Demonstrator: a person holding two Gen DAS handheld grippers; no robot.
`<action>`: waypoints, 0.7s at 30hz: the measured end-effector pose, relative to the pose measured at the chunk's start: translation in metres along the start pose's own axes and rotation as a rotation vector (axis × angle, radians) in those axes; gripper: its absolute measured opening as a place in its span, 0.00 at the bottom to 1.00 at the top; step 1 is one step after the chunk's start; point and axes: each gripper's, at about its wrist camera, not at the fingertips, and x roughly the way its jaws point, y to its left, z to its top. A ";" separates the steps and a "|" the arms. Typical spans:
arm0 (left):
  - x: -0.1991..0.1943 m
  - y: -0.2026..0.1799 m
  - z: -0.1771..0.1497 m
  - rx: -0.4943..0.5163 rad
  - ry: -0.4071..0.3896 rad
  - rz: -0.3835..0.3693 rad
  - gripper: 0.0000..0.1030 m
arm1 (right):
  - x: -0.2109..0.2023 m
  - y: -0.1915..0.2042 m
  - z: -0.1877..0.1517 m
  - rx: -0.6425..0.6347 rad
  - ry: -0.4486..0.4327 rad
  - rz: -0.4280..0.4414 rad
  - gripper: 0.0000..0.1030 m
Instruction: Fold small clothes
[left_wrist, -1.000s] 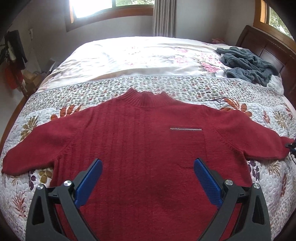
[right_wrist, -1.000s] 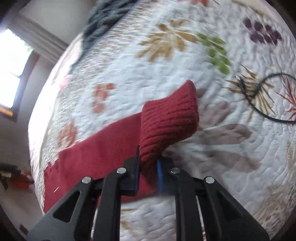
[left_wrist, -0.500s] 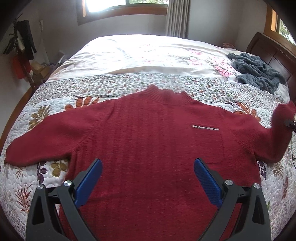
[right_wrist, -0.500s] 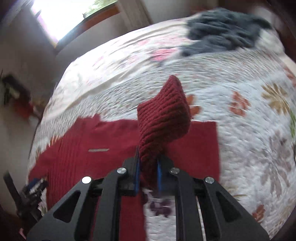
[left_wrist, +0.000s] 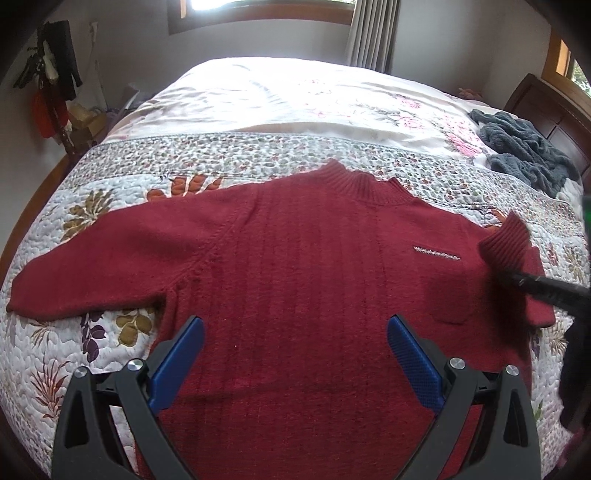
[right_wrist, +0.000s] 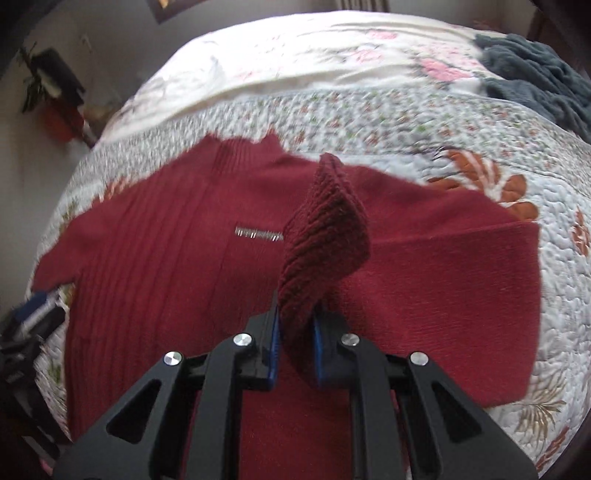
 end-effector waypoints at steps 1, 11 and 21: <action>0.001 0.001 0.000 -0.002 0.002 -0.002 0.96 | 0.006 0.004 -0.002 -0.013 0.019 0.004 0.18; 0.025 -0.024 0.004 -0.074 0.134 -0.228 0.95 | -0.024 -0.006 -0.039 0.017 0.009 0.236 0.42; 0.107 -0.100 -0.004 -0.250 0.440 -0.544 0.74 | -0.084 -0.090 -0.100 0.213 -0.079 0.139 0.44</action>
